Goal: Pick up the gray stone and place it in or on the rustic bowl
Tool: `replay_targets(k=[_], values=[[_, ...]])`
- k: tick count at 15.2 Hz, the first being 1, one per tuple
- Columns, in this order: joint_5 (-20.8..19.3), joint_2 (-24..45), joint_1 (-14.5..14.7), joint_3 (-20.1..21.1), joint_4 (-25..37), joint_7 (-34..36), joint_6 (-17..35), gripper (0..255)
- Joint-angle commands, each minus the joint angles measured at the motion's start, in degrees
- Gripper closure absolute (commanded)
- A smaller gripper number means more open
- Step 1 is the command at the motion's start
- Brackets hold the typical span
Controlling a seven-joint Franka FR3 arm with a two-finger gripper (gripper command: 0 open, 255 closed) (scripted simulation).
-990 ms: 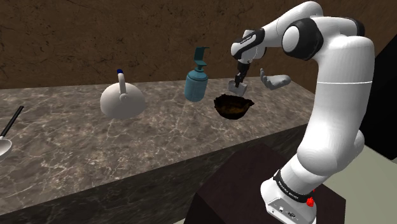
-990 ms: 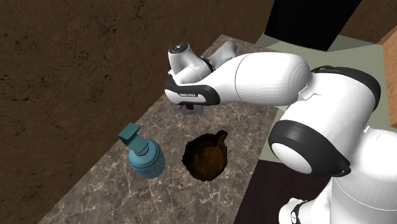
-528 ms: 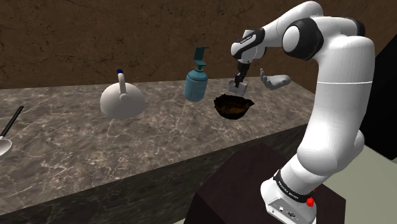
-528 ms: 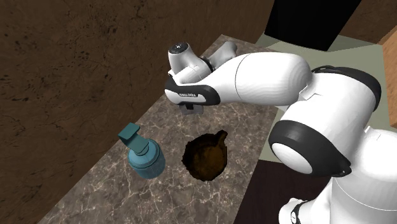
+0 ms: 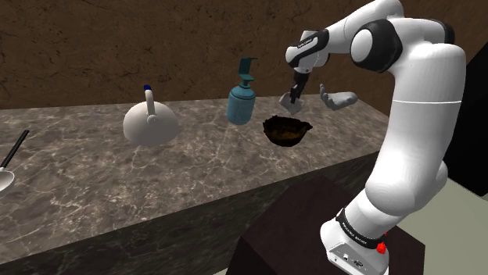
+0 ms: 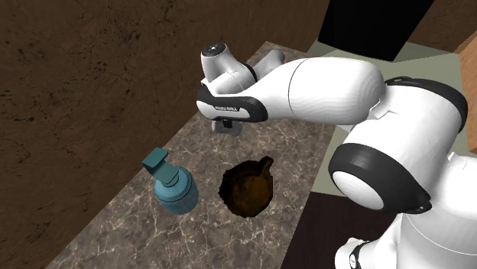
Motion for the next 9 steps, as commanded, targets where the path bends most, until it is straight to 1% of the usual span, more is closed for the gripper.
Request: replay_targets(k=[1,9], values=[[-0.27,-0.76,0.11,-0.17,0.69,0.00,-1.38,255],[-1.10,-3.02,0.39,-0.65,3.79,-0.04,-6.59,255]])
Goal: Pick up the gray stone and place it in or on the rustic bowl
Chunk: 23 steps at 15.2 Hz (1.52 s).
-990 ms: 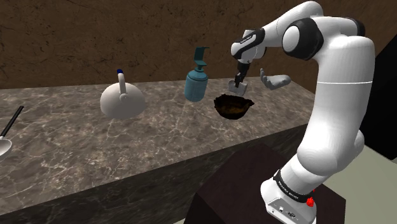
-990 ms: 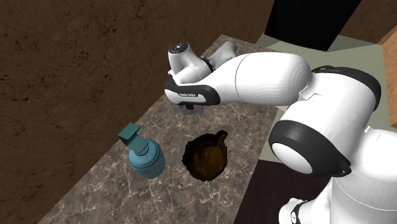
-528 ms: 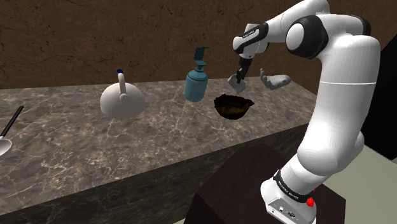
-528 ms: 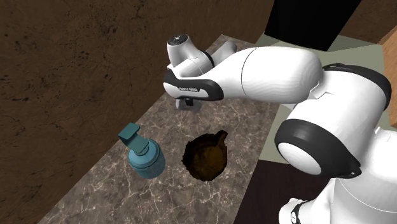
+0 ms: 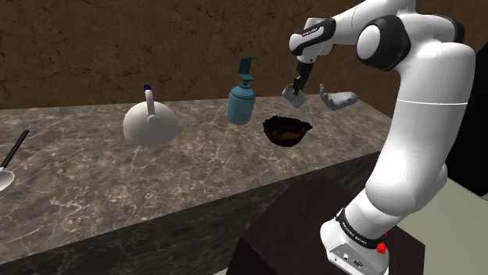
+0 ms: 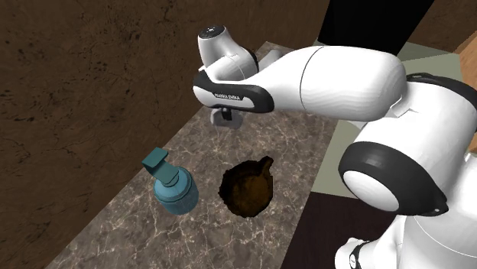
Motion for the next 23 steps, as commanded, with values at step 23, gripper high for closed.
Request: replay_targets(k=[23], values=[[-6.33,-14.89,5.27,-0.34,-4.62,5.26,-9.70,255]])
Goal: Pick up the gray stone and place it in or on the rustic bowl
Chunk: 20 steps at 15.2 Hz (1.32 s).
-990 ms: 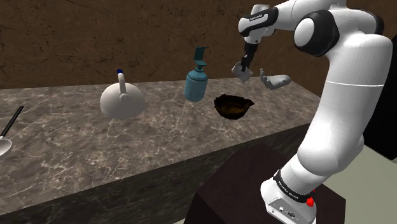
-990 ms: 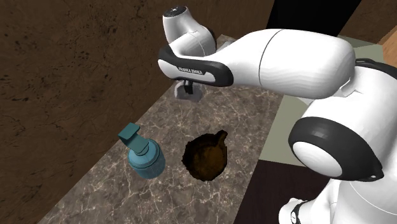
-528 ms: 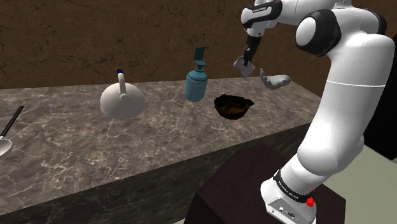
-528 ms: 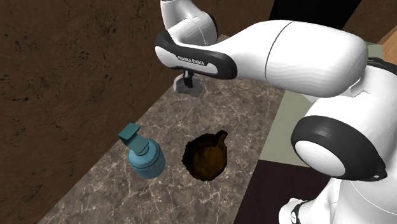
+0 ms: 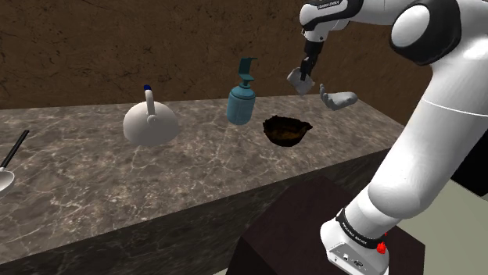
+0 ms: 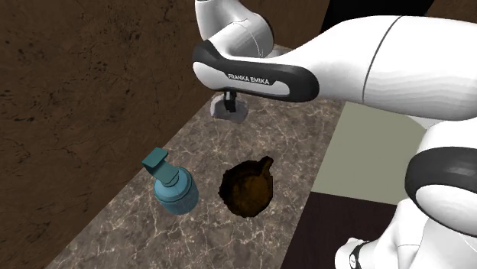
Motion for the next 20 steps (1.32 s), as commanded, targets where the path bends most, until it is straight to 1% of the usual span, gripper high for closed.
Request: replay_targets(k=[1,6,10,13,17,20], values=[[-2.09,-4.50,1.71,0.41,-5.27,2.55,0.90,255],[-6.69,-15.34,4.79,2.78,-16.55,9.45,1.20,255],[-9.08,-23.28,6.22,5.71,-24.09,14.84,0.27,255],[-9.98,-28.82,7.07,8.24,-29.01,18.67,-0.92,255],[-10.04,-35.43,8.11,11.81,-34.50,23.33,-2.91,255],[-10.23,-35.15,8.01,11.60,-36.56,23.64,-0.58,255]])
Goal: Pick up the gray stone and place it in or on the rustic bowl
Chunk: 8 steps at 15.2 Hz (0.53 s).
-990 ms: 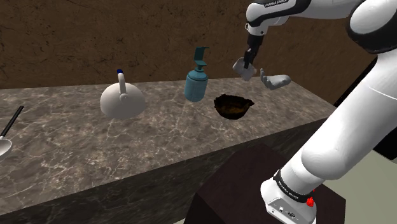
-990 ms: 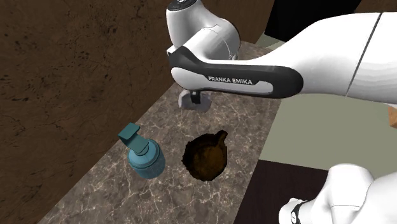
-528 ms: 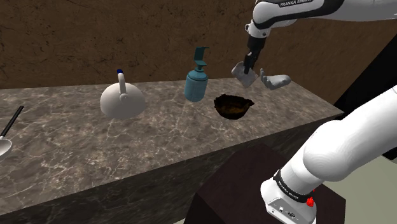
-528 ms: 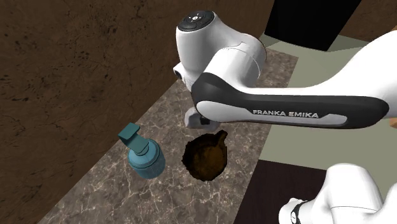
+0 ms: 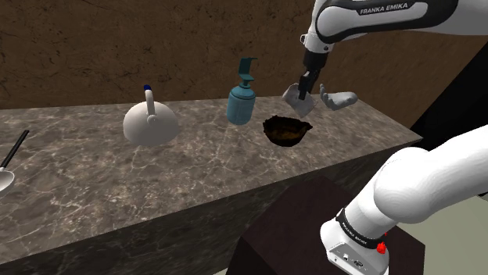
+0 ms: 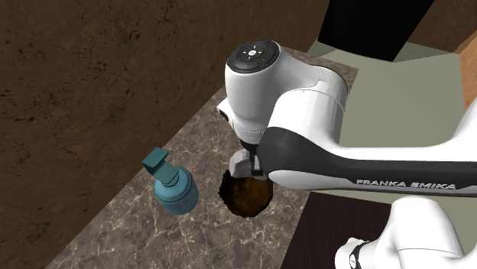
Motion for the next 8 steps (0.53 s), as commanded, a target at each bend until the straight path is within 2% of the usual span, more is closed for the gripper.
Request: replay_targets(k=[1,8], values=[[-0.12,0.04,-0.01,-0.03,-1.35,0.36,1.40,255],[-0.63,1.33,-0.18,-0.61,-5.68,1.08,6.98,255]])
